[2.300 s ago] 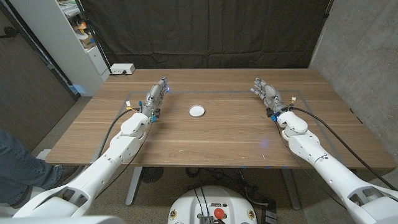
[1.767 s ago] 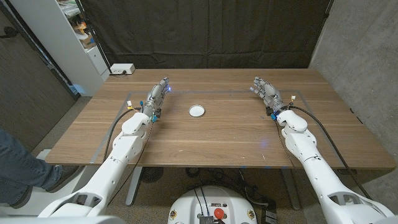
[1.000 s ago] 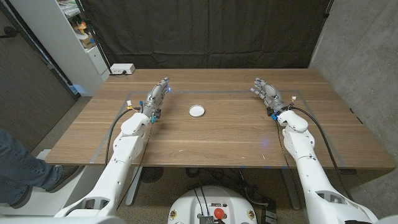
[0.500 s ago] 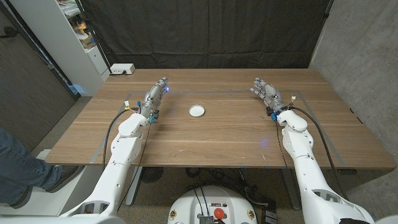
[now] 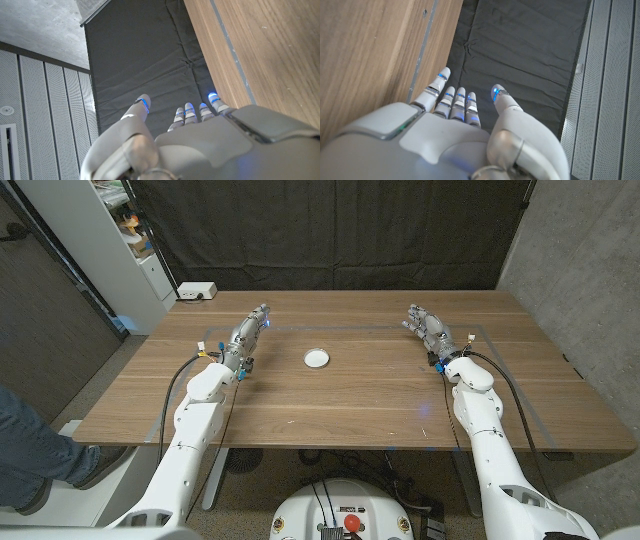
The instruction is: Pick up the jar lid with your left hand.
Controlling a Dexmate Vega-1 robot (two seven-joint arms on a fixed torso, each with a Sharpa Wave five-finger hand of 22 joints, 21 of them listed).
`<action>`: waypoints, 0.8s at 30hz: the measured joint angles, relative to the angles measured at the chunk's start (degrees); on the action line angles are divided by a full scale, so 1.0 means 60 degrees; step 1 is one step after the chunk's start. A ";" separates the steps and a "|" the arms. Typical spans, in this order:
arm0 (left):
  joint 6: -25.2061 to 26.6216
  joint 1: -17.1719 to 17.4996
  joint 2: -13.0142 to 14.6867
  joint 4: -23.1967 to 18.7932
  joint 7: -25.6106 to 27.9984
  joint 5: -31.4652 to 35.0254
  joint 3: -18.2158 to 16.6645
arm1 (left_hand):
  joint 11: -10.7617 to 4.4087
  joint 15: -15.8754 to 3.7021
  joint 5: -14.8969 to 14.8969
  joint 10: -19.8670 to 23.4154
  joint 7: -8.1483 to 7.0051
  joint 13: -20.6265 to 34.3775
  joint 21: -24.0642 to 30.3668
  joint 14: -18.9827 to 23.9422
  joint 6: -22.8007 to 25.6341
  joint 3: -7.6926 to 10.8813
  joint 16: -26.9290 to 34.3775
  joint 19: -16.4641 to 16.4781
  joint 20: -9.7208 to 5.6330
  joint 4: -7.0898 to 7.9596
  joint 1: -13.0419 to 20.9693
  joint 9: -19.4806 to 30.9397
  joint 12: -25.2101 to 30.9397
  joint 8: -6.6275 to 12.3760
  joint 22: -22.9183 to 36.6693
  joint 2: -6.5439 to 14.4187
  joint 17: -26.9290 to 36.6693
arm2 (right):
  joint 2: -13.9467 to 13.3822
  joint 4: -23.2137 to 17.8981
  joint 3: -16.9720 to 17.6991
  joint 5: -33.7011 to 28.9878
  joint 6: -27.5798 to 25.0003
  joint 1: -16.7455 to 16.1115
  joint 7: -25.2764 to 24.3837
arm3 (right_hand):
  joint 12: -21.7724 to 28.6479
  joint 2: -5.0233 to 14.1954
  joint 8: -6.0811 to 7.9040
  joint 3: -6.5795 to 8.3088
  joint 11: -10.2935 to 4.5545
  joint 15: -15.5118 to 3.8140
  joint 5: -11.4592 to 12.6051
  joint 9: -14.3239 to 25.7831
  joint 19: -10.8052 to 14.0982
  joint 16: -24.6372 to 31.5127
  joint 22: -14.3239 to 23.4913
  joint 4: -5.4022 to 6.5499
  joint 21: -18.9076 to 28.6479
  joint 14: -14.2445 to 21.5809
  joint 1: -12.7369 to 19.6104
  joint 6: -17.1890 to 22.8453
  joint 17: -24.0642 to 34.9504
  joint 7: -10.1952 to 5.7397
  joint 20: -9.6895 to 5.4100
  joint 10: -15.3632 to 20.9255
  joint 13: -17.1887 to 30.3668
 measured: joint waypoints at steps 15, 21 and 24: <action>-0.0101 0.0410 0.0111 -0.0713 0.0140 0.0468 -0.0057 | -0.0013 -0.0051 -0.0001 0.0089 -0.0051 -0.0088 -0.0072 0.0052 0.0050 0.0014 0.0000 0.0000 0.0000 -0.0073 0.0000 0.0000 0.0067 0.0000 0.0049 0.0000 0.0000 | 0.0030 -0.0155 0.0019 0.0000 -0.0026 -0.0076 0.0010 | 0.0000 0.0000 0.0000 0.0000 -0.0048 0.0000 0.0000 -0.0089 -0.0001 0.0000 0.0000 0.0000 -0.0036 0.0000 0.0000 0.0000 -0.0044 0.0000 0.0000 0.0047 -0.0045; -0.0140 0.0530 0.0165 -0.0971 0.0229 0.0691 -0.0061 | -0.0014 -0.0017 -0.0001 0.0089 -0.0051 -0.0088 -0.0100 0.0086 0.0050 0.0050 0.0000 0.0000 -0.0001 -0.0108 0.0037 0.0000 0.0067 0.0000 0.0049 0.0037 0.0000 | 0.0030 -0.0164 0.0034 0.0034 -0.0015 -0.0075 0.0020 | -0.0073 0.0000 0.0000 0.0000 -0.0047 0.0000 0.0000 -0.0089 0.0037 0.0000 -0.0001 0.0000 -0.0071 0.0000 0.0000 -0.0001 -0.0089 0.0000 0.0037 0.0046 -0.0045; -0.0156 0.0547 0.0173 -0.1006 0.0292 0.0827 -0.0061 | -0.0061 -0.0017 -0.0001 0.0136 -0.0103 -0.0132 -0.0119 0.0087 0.0102 0.0023 0.0000 0.0000 -0.0001 -0.0135 0.0037 0.0000 0.0067 0.0000 0.0049 0.0037 0.0000 | 0.0030 -0.0164 0.0042 0.0037 -0.0014 -0.0072 0.0021 | -0.0073 0.0000 0.0000 -0.0021 -0.0047 0.0000 0.0000 -0.0121 0.0052 0.0000 -0.0001 -0.0020 -0.0070 0.0000 0.0000 -0.0001 -0.0089 0.0000 0.0053 0.0046 -0.0051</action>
